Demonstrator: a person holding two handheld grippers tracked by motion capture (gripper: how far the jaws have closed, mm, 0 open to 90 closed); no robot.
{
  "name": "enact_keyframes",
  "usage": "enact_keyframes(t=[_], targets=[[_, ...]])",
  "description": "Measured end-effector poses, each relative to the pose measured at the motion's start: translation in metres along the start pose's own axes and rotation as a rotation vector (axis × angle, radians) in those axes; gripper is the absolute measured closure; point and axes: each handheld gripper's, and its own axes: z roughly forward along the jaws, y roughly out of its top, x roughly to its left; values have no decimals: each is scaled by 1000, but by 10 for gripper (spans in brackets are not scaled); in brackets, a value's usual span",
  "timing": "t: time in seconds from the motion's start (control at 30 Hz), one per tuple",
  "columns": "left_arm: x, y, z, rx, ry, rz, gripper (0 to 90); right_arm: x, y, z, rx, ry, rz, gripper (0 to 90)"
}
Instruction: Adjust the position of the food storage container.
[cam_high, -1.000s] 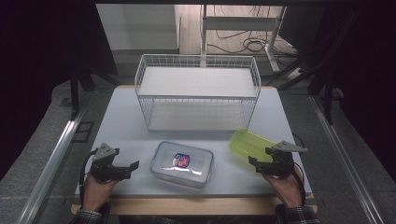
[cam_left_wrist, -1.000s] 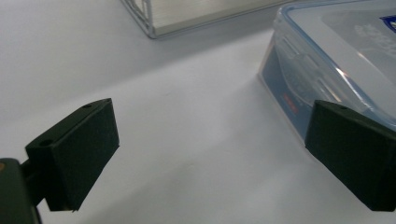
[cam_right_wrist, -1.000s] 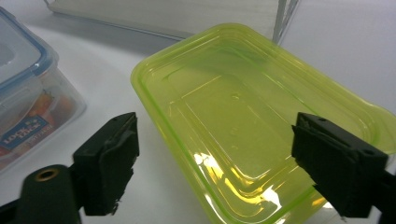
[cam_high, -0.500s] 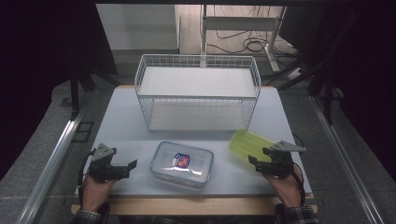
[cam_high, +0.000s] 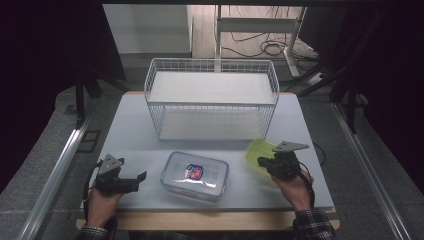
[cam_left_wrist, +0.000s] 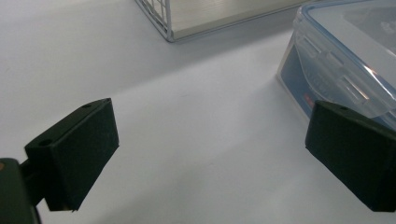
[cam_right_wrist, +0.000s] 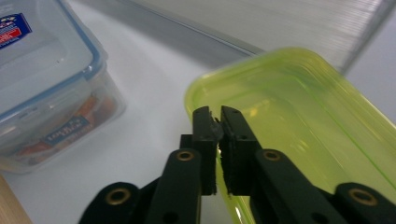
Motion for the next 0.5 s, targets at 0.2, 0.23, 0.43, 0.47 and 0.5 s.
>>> enact_keyframes(t=[0.2, 0.23, 0.43, 0.47, 0.5], targets=[[-1, 0, 0, -5, -2, 9, 29, 6, 18, 17, 18, 12, -23, 897], [-1, 0, 0, -8, -2, 7, 29, 7, 21, 20, 21, 11, -23, 897], [-1, 0, -1, -10, 8, 6, 30, 12, 40, 52, 49, 2, -38, 897], [-1, 0, -1, -10, 8, 7, 30, 12, 40, 52, 49, 2, -38, 897], [-1, 0, 0, -9, 9, 8, 30, 12, 42, 56, 59, 2, -43, 897]])
